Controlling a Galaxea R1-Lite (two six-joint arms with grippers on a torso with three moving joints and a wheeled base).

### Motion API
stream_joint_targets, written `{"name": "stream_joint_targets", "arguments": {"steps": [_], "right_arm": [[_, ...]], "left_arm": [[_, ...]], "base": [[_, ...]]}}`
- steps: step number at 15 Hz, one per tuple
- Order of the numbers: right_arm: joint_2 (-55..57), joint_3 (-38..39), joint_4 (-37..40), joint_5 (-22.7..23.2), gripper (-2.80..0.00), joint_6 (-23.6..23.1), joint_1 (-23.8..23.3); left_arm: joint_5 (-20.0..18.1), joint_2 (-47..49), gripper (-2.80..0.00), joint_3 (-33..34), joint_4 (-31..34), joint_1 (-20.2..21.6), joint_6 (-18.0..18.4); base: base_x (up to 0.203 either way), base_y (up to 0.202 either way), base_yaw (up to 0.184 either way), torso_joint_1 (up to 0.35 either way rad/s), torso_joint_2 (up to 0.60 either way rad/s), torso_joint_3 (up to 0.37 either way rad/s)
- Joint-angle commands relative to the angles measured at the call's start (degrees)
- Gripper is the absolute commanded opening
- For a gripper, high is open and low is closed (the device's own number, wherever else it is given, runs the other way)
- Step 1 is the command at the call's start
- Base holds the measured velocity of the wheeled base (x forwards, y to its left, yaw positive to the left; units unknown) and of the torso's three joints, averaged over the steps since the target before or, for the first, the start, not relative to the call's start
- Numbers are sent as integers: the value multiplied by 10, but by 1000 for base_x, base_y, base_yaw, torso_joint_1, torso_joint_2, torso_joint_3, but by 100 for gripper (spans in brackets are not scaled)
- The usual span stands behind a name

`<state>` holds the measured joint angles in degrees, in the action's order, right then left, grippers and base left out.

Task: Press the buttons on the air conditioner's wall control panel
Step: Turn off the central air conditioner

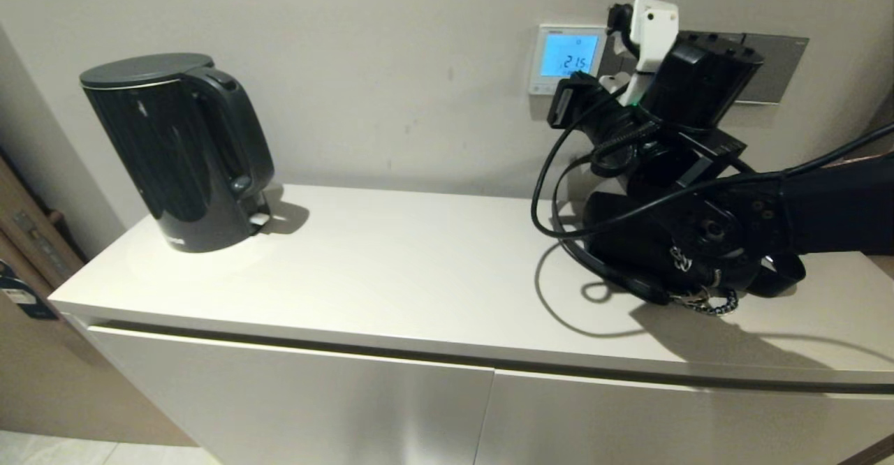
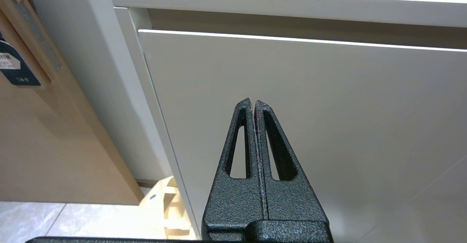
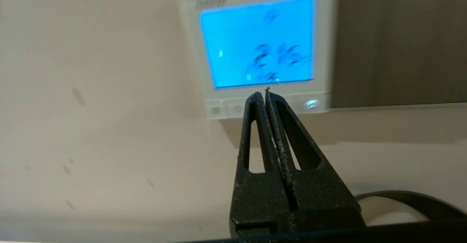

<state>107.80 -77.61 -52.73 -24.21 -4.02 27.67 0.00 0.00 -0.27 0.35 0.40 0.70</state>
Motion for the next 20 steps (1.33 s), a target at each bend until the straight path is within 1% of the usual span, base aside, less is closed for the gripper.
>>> {"name": "stream_joint_targets", "arguments": {"steps": [1, 4, 6, 8, 11, 13, 15, 17, 20], "right_arm": [[-93, 51, 2, -6, -280, -2, -6], [-204, 141, 26, -11, -280, -4, -38], [-285, 197, 54, -12, -280, -5, -78], [-370, 243, 100, -10, -280, -6, -116], [-520, 298, 210, -12, -280, -5, -169], [-618, 327, 294, -13, -280, -5, -212], [-699, 363, 356, -12, -280, -5, -241], [-772, 427, 398, -11, -280, -5, -256], [-846, 540, 412, -9, -280, -2, -263]], "left_arm": [[0, 1, -280, 0, 0, 0, 0], [0, 1, -280, 0, 0, 0, 0], [0, 1, -280, 0, 0, 0, 0], [0, 1, -280, 0, 0, -1, 0], [0, 1, -280, 0, 0, 0, 0], [0, 1, -280, 0, 0, 0, 0], [0, 1, -280, 0, 0, 0, 0], [0, 1, -280, 0, 0, 0, 0], [1, 1, -280, 0, 0, 0, 0]], "base": [[0, 0, 0, 0, 0, 0], [0, 0, 0, 0, 0, 0], [0, 0, 0, 0, 0, 0], [0, 0, 0, 0, 0, 0], [0, 0, 0, 0, 0, 0], [0, 0, 0, 0, 0, 0], [0, 0, 0, 0, 0, 0], [0, 0, 0, 0, 0, 0], [0, 0, 0, 0, 0, 0]]}}
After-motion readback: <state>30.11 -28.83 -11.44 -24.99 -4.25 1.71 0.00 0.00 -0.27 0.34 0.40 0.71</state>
